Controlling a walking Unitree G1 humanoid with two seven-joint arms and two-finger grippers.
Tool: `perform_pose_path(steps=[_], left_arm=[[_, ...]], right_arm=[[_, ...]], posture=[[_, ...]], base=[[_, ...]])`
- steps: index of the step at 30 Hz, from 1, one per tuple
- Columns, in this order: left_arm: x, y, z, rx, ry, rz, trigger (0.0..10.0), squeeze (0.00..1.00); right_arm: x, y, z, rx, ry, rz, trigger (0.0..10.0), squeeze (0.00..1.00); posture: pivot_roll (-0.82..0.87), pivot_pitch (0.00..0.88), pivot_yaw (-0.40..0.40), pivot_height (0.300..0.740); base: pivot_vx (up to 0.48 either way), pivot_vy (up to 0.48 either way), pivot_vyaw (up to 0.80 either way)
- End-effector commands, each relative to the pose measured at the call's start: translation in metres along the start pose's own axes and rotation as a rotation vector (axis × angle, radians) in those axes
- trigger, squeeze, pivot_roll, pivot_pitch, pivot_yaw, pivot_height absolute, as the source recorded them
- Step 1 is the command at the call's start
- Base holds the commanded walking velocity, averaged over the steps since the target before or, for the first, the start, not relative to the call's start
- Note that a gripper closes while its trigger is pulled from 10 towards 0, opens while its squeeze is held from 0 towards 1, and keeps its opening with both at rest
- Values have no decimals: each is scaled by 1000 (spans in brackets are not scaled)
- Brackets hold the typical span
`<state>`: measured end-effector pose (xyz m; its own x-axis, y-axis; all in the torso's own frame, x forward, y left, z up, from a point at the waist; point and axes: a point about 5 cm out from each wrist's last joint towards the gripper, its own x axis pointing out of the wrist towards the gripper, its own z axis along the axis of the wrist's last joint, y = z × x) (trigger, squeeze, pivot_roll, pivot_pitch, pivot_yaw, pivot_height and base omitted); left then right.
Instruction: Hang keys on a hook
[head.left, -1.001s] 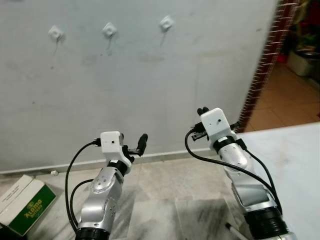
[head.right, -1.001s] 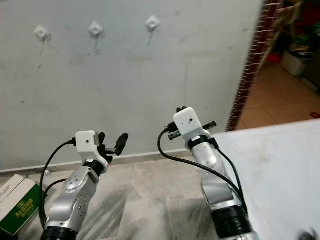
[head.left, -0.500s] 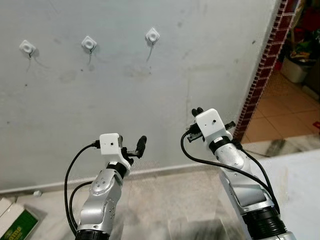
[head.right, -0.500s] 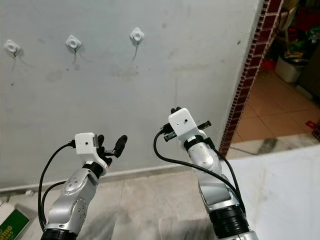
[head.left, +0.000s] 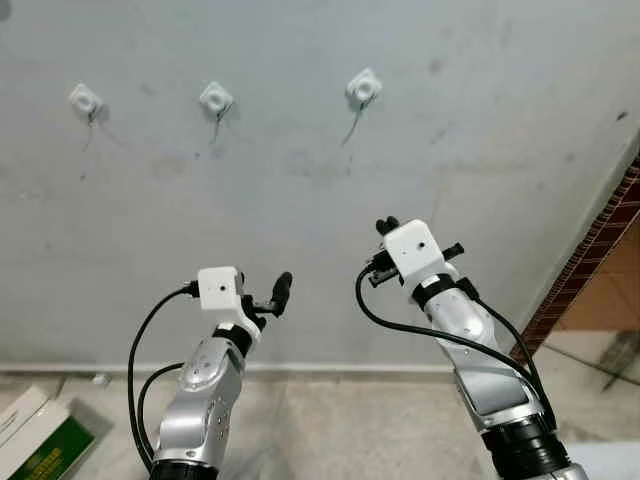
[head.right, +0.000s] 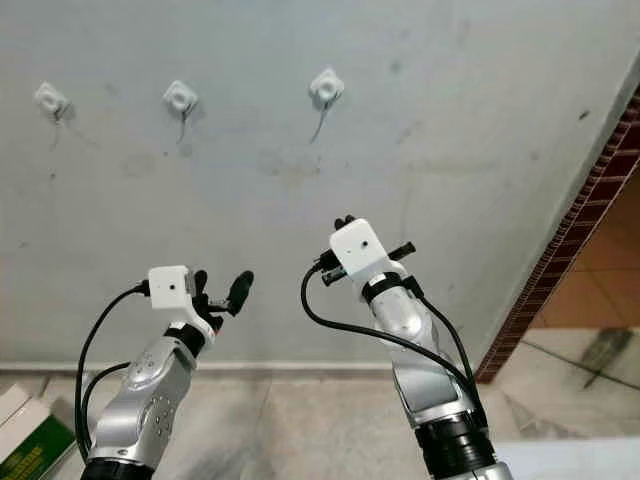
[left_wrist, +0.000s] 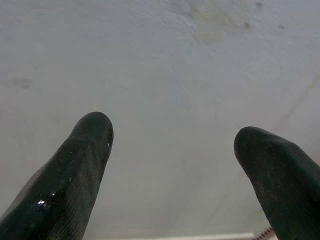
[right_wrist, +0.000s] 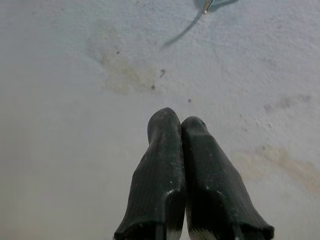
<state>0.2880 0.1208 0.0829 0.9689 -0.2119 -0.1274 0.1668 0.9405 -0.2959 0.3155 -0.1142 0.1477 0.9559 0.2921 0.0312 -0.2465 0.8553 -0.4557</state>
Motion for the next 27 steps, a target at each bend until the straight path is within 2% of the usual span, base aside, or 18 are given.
perform_pose_path(steps=[1, 12, 18, 22, 27], left_arm=[[-1, 8, 3, 12, 0, 15, 10000, 0], [-1, 7, 2, 14, 1, 14, 10000, 0], [-2, 8, 0, 38, 4, 23, 10000, 0], [-6, 1, 0, 121, -11, -34, 10000, 0], [-13, -8, -4, 173, -11, -113, 10000, 0]], right_arm=[[3, 6, 7, 12, -27, 20, 10000, 0], [3, 5, 8, 8, -34, 17, 10000, 0], [3, 5, 8, 7, -36, 16, 10000, 0], [0, 6, 8, 13, -41, 24, 10000, 0], [-2, 8, 12, 39, -67, 46, 10000, 0]], posture=[[-62, 0, 56, 740], [-63, 0, 55, 740], [-61, 0, 53, 740], [-59, 0, 50, 740], [-56, 0, 48, 740]], base=[[322, 0, 0], [426, 0, 0], [0, 0, 0], [0, 0, 0], [0, 0, 0]])
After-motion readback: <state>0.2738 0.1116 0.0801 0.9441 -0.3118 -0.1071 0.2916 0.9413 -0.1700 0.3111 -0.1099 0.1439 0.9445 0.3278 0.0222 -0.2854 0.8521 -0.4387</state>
